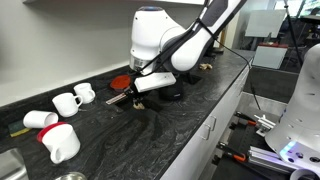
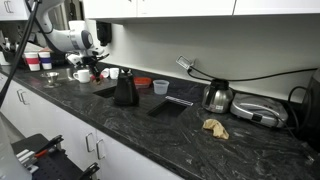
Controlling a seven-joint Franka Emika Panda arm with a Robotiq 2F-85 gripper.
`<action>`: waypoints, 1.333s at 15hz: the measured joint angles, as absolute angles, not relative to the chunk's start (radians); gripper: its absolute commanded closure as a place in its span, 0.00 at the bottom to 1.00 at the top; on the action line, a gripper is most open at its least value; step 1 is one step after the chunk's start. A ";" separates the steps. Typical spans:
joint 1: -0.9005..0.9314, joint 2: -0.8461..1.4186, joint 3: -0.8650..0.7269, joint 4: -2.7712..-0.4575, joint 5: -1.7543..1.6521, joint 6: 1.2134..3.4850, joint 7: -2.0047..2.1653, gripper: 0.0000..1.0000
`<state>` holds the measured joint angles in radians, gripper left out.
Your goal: Put the three brown papers on the left side of the counter in the left trash chute
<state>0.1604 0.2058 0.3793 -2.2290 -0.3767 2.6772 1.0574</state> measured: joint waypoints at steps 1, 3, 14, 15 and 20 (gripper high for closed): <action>0.163 0.236 0.369 -2.200 -0.411 2.673 1.063 0.99; 0.168 0.281 0.351 -2.159 -0.463 2.664 1.078 0.71; 0.396 0.272 0.093 -2.127 -0.491 2.655 1.164 0.21; 0.396 0.271 0.093 -2.128 -0.490 2.655 1.163 0.13; 0.396 0.285 0.093 -2.128 -0.490 2.656 1.163 0.10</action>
<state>0.3964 0.2852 0.0930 -2.1280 -0.4905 2.6561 1.1634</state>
